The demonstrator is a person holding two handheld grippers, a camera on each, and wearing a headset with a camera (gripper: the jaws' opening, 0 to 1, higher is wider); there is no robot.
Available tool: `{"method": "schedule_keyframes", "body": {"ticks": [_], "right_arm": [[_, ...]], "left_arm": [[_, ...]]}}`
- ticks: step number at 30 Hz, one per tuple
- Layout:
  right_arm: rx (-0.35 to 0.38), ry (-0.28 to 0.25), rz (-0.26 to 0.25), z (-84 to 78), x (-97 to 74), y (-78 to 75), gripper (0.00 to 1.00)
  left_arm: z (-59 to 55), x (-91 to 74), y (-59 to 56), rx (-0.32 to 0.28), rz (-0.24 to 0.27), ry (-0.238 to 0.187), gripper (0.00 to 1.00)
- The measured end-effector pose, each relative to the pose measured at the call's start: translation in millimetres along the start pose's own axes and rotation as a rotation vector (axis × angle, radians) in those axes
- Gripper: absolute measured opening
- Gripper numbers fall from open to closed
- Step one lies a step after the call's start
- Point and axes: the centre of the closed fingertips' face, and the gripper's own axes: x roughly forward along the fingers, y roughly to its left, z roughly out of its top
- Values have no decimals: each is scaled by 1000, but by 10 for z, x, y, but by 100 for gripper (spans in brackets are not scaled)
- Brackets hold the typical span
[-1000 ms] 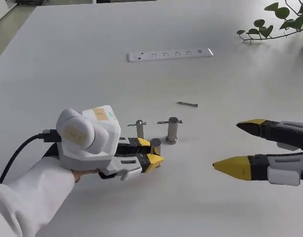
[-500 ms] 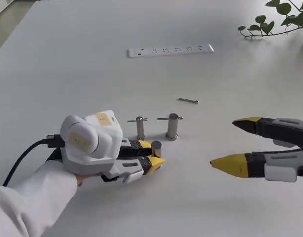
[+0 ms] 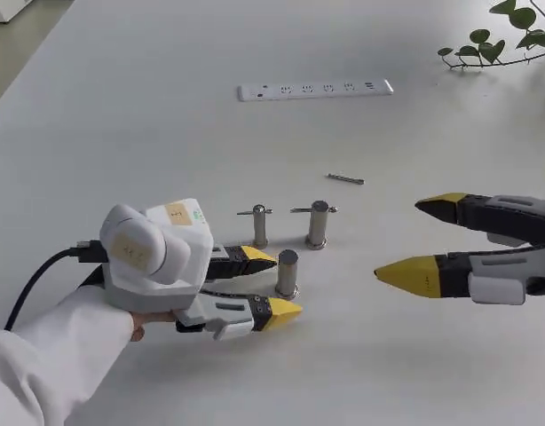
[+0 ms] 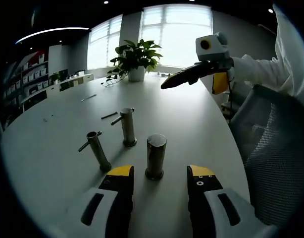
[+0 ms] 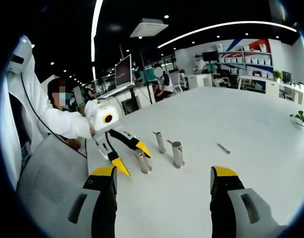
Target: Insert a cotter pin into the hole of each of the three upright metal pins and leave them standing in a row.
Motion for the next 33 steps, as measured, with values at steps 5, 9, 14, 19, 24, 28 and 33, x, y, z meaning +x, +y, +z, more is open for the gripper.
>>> {"method": "schedule_keyframes", "body": {"ticks": [5,9,14,19,24,28,33], "right_arm": [[-15,17,8,4,-3,-7,75],[-17,61,14,-17,-11,-37,73],[-45,131,30,-33,-5,-107,73],[-102,194,47,44,28,-182,69],[-244,354,48,57,38,-310,68],[-270,402,72,95,87,-424,64],[-329,514,88,104,205,-693,43]], "left_arm": [[-55,-181,-17,-94,-9,-29,71],[-94,-284,-8,-110,-3,-37,76],[1,-384,-62,-149,-14,-94,99],[78,-444,-191,-189,-52,-123,100],[67,-453,-242,-183,-49,-115,100],[79,-470,-267,-188,-52,-127,100],[246,-527,-284,-193,-46,-190,99]]}}
